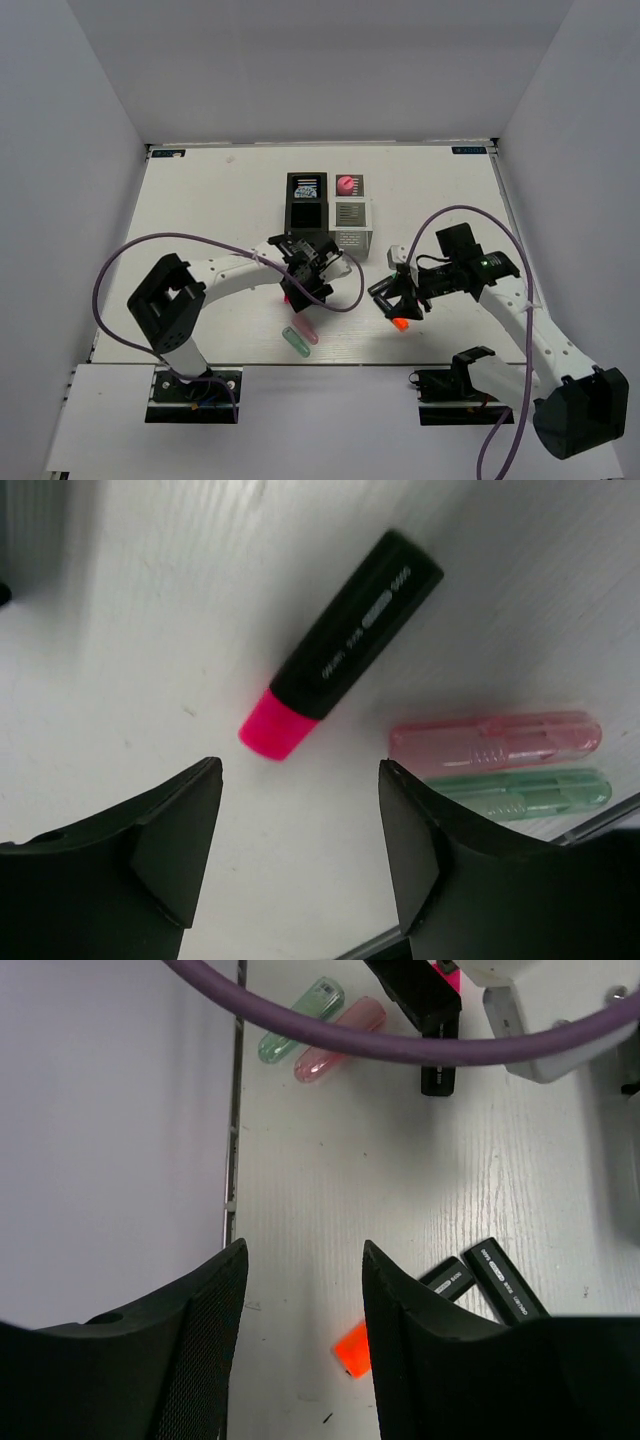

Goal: Sort the stationery into containers
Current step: Pick up the pen from the center of the board.

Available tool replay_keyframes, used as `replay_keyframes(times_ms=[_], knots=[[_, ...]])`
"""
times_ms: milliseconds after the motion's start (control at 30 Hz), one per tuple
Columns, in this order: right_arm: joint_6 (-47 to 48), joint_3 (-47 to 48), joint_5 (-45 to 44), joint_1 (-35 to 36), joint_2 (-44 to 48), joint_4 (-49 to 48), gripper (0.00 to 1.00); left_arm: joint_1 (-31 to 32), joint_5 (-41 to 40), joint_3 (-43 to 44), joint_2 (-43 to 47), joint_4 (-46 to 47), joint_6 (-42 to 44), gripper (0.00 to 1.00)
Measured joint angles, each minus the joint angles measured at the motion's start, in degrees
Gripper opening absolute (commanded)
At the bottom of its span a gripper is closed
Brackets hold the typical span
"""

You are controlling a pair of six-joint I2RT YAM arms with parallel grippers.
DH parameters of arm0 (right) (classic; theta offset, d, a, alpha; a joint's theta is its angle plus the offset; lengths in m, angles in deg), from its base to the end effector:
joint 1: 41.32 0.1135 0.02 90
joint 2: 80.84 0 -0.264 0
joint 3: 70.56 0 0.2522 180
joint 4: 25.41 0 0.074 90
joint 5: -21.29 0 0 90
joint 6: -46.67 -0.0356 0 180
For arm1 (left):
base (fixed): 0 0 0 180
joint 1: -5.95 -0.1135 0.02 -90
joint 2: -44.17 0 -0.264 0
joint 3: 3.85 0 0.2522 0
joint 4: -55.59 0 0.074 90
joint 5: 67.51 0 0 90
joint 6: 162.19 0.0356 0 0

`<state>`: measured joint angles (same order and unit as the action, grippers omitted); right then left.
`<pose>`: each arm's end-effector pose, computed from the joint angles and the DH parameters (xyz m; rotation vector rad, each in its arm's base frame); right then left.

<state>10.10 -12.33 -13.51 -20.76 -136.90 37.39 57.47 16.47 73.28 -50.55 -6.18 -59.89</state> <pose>0.1497 0.0874 0.2599 -1.5851 1.5964 0.9523 0.1910 -0.2343 0.1929 1.5372 2.4958 0.0536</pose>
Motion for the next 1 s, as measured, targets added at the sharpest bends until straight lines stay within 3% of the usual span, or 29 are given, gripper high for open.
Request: replay_keyframes(times_ms=[733,867,1000], knots=[[1.05,-0.02,2.64,-3.96,-3.67,0.07,0.53,-3.61,9.49,5.11,-10.4,1.09,7.15,0.74],[1.05,-0.02,3.1,-4.9,-3.67,0.07,0.53,-3.8,10.56,5.75,-11.52,1.14,7.15,0.66],[1.09,-0.02,3.98,-5.64,-3.67,0.11,0.53,-3.91,10.8,5.77,-11.76,1.84,6.78,0.32]])
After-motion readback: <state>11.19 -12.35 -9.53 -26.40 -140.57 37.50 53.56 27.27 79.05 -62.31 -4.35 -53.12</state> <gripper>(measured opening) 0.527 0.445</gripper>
